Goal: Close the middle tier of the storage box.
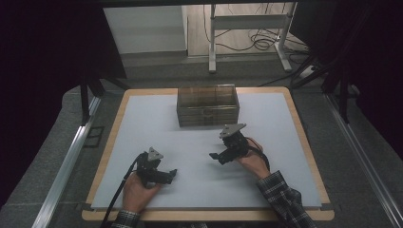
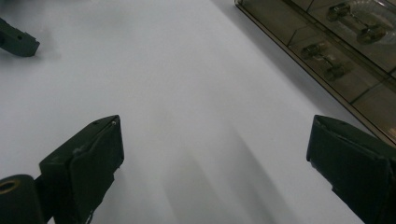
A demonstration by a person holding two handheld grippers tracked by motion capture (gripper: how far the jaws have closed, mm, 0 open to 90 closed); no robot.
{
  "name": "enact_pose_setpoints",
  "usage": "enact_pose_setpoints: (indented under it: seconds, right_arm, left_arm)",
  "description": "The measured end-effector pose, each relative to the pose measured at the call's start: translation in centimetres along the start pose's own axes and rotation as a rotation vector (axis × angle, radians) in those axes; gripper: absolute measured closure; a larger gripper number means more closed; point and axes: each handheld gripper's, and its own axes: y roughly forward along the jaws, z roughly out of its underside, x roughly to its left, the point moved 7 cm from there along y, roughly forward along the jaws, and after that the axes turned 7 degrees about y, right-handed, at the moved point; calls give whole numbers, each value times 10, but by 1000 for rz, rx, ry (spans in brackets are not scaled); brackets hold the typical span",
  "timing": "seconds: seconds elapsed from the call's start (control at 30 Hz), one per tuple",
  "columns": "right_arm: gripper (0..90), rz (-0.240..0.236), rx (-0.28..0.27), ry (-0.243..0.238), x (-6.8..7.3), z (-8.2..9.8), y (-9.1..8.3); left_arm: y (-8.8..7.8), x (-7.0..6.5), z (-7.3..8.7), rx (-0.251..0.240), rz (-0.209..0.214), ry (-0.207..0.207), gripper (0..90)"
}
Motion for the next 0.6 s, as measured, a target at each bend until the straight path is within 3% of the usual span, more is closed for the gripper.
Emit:
enact_pose_setpoints:
  seconds: [0.6]
  right_arm:
    - [35,8,16,1,4,14,-10]
  left_arm:
    - [0,0,0,0,0,0,0]
